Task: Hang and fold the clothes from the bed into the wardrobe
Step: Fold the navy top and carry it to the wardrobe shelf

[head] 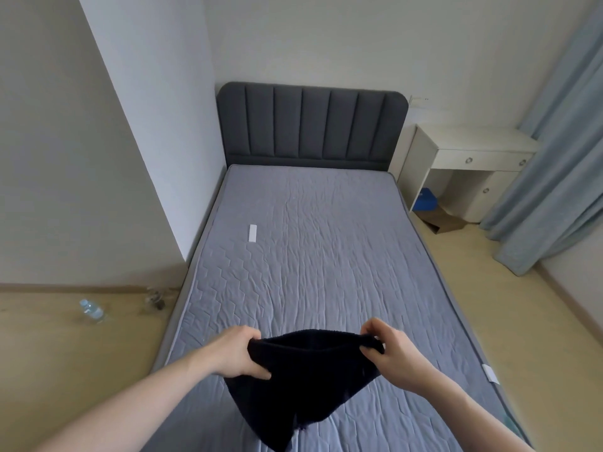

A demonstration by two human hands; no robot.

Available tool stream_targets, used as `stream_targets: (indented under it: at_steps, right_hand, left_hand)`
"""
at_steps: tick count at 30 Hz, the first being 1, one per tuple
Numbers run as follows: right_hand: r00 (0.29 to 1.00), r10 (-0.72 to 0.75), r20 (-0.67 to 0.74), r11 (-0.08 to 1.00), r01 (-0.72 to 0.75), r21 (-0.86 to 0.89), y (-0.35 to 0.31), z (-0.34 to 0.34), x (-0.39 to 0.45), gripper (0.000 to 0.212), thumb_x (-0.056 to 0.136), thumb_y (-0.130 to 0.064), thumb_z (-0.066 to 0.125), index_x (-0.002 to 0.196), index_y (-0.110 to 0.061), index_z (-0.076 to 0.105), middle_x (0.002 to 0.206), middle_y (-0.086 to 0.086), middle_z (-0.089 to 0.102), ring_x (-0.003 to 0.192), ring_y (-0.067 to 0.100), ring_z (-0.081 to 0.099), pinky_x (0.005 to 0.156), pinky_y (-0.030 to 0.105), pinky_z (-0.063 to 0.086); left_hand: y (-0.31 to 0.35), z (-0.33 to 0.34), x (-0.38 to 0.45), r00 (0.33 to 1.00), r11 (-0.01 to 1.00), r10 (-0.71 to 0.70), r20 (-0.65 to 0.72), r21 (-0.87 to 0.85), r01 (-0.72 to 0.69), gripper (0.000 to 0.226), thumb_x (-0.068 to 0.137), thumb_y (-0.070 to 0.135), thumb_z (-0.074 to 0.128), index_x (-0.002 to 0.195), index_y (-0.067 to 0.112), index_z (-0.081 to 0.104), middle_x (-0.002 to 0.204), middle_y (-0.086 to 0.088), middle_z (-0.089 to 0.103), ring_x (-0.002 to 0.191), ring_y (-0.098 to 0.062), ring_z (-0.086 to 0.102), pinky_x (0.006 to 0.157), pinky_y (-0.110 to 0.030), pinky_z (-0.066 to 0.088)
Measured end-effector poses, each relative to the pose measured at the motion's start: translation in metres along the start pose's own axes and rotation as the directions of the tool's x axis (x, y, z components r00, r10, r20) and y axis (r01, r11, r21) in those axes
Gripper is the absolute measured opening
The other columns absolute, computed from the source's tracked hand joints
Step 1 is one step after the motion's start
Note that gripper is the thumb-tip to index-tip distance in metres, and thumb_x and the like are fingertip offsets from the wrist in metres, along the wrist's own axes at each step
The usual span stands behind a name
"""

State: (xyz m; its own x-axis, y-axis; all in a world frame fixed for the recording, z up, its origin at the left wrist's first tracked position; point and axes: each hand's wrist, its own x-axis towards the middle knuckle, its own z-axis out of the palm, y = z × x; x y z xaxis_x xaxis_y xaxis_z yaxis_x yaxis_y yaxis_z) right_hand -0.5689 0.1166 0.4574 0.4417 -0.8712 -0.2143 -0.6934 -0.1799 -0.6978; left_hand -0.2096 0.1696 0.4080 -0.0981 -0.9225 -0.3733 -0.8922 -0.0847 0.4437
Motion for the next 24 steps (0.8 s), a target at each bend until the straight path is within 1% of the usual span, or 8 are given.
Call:
stream_targets:
  at_steps: [2,6,9,12,15,18,20,24]
  right_hand:
    - [0.997,0.058,0.055,0.994,-0.052,-0.097,0.02,0.012,0.003,0.017,0.094,-0.023,0.059,0.088,-0.035,0.049,0.086,-0.007,0.063,0.081,0.009,0.055,0.069,0.03,0.049]
    - [0.983,0.169,0.067,0.957,-0.147,-0.251,0.045,0.015,0.025,0.007,0.094,-0.029,0.055,0.097,-0.03,0.049,0.096,-0.003,0.06,0.094,0.012,0.05,0.075,0.03,0.049]
    - [0.979,0.203,-0.003,0.937,-0.195,-0.291,0.035,-0.015,0.062,0.014,0.096,-0.032,0.056,0.107,-0.026,0.051,0.101,0.003,0.062,0.087,0.022,0.06,0.073,0.036,0.052]
    - [0.977,0.109,-0.186,0.936,-0.164,-0.312,0.001,-0.082,0.11,0.016,0.098,-0.033,0.057,0.108,-0.023,0.051,0.103,0.009,0.065,0.092,0.029,0.061,0.074,0.039,0.052]
    - [0.914,-0.049,-0.403,0.95,-0.082,-0.301,-0.056,-0.165,0.149,0.014,0.098,-0.029,0.058,0.106,-0.022,0.049,0.102,0.012,0.067,0.085,0.033,0.06,0.07,0.037,0.046]
    - [0.812,-0.162,-0.561,0.974,0.04,-0.224,-0.121,-0.239,0.165,0.011,0.101,-0.027,0.055,0.108,-0.027,0.046,0.099,0.009,0.067,0.08,0.03,0.064,0.071,0.043,0.055]
    - [0.734,-0.228,-0.639,0.972,0.137,-0.19,-0.157,-0.277,0.165,0.011,0.101,-0.026,0.053,0.109,-0.027,0.046,0.096,0.006,0.065,0.081,0.031,0.066,0.071,0.046,0.058]
    - [0.587,-0.358,-0.727,0.932,0.276,-0.236,-0.199,-0.326,0.151,0.011,0.099,-0.021,0.051,0.108,-0.024,0.045,0.093,0.007,0.064,0.081,0.029,0.061,0.07,0.038,0.049]
  left_hand:
    - [-0.001,0.013,0.0,0.994,0.998,-0.06,0.096,-0.029,0.063,0.07,0.041,0.092,0.075,0.07,0.033,0.052,0.071,0.015,0.059,0.062,0.0,0.056,0.053,-0.025,0.038]
    - [0.008,0.007,0.022,0.991,0.995,-0.058,0.118,-0.075,0.068,0.047,0.073,0.076,0.069,0.078,0.031,0.059,0.077,0.011,0.066,0.069,-0.006,0.065,0.058,-0.024,0.045]
    - [0.032,-0.039,0.053,0.999,0.999,-0.038,-0.024,0.011,0.038,0.029,0.087,0.058,0.068,0.074,0.034,0.056,0.079,0.011,0.061,0.07,-0.008,0.062,0.055,-0.024,0.038]
    - [0.068,-0.12,0.086,0.962,0.998,0.006,-0.275,0.067,0.013,0.025,0.091,0.054,0.066,0.076,0.037,0.056,0.082,0.013,0.056,0.075,-0.013,0.06,0.054,-0.025,0.033]
    - [0.111,-0.217,0.104,0.859,0.993,0.095,-0.503,0.109,-0.047,0.022,0.097,0.049,0.062,0.085,0.031,0.058,0.084,0.01,0.054,0.088,-0.023,0.062,0.058,-0.03,0.034]
    - [0.156,-0.308,0.103,0.716,0.989,0.146,-0.683,0.116,-0.091,0.029,0.101,0.044,0.057,0.105,0.017,0.066,0.101,-0.004,0.059,0.092,-0.029,0.062,0.078,-0.039,0.046]
    - [0.183,-0.358,0.094,0.636,0.984,0.17,-0.753,0.096,-0.15,0.028,0.102,0.04,0.057,0.106,0.015,0.068,0.105,-0.01,0.062,0.09,-0.033,0.066,0.087,-0.043,0.05]
    - [0.218,-0.418,0.071,0.493,0.962,0.248,-0.834,0.152,-0.226,0.022,0.102,0.032,0.058,0.101,0.013,0.069,0.103,-0.011,0.054,0.098,-0.03,0.055,0.087,-0.036,0.044]
